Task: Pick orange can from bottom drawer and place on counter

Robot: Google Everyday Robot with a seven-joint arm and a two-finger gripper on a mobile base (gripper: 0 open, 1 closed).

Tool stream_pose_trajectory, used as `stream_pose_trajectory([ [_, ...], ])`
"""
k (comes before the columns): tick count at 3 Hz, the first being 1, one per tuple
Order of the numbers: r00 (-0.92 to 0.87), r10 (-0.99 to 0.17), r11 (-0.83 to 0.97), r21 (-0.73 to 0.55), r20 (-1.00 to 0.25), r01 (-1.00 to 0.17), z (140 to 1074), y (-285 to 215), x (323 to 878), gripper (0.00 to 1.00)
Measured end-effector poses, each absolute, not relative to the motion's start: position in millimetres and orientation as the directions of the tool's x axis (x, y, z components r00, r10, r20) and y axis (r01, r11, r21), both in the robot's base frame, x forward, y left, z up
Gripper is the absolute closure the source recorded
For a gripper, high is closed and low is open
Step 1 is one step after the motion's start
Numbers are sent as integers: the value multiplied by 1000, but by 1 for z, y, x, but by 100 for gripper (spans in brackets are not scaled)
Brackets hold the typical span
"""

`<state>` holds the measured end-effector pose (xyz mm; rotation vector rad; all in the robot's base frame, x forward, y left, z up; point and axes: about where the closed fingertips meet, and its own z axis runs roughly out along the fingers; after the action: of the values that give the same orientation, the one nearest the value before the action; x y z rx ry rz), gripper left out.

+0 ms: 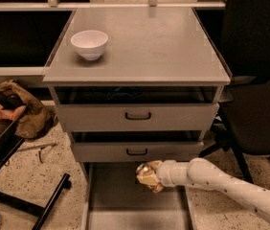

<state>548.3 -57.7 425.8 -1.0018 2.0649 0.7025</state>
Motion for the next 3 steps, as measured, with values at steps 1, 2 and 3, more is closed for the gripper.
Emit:
stream_pose_trajectory([
  [1, -359, -435, 530, 88, -826, -843, 511, -48, 560, 100],
  [2, -311, -430, 521, 49, -847, -852, 579, -45, 579, 100],
  [3, -311, -430, 521, 49, -848, -852, 579, -45, 579, 100],
])
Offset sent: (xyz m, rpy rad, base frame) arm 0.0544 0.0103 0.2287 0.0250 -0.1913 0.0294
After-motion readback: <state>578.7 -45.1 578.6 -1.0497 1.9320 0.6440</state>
